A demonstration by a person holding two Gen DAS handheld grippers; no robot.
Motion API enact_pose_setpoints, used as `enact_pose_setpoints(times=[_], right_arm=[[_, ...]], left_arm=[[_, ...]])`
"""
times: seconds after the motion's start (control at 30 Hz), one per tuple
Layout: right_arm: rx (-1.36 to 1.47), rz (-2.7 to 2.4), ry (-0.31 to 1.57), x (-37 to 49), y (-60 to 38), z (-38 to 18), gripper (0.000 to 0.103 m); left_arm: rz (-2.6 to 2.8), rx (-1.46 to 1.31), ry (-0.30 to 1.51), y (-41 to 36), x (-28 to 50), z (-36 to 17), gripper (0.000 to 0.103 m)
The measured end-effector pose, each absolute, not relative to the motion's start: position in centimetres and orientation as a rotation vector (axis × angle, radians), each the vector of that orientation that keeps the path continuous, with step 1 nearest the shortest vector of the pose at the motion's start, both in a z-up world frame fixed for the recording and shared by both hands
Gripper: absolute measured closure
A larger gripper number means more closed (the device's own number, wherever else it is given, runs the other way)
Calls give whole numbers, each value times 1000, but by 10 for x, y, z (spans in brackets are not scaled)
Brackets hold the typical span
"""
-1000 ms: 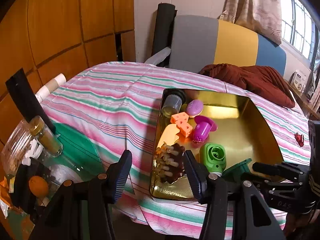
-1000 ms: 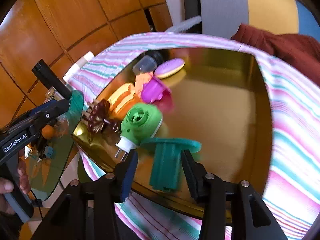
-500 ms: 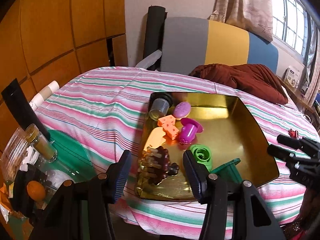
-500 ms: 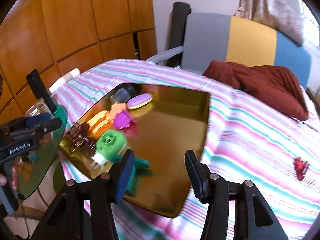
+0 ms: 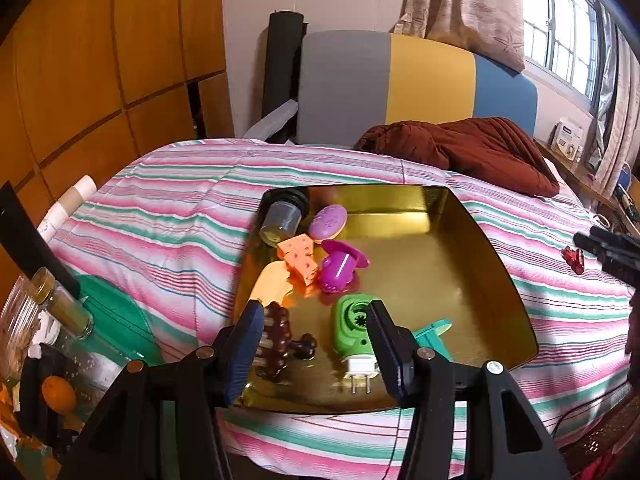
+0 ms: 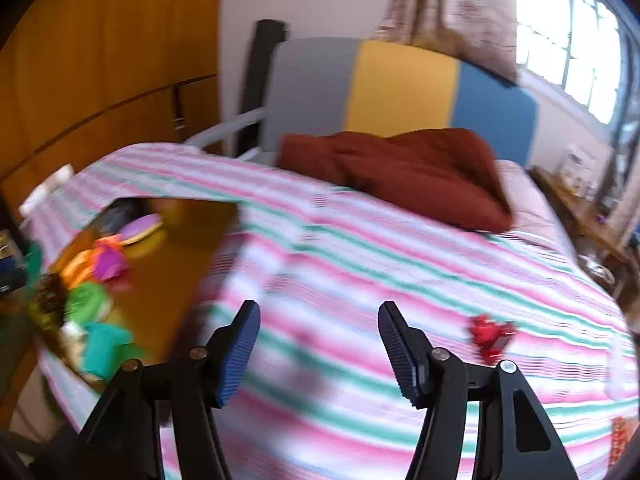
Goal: Organize rigid objects
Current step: 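Move both tools out of the tray toward the red cylinder and red block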
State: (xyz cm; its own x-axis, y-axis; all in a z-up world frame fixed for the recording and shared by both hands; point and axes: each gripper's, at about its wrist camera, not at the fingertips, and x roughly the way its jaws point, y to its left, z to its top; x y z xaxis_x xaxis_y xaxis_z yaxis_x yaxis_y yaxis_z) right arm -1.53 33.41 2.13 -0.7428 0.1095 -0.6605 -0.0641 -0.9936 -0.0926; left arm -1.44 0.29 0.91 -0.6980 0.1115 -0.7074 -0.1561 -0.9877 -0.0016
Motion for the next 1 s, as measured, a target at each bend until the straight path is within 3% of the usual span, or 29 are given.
enact_pose_setpoints(times=[0.17,0.43,1.0], right_arm=[[-982,2697,-44,-17,409,16,40],[-959,2380,318,-6,518,-17,41],[-1047,2162,621,9,568,-45,39]], left_arm=[[2751,-1143,115,18,-19,12,49],[2713,-1113,145,50,-25,19,49],[2592,-1083,294,126,-32,17,49]])
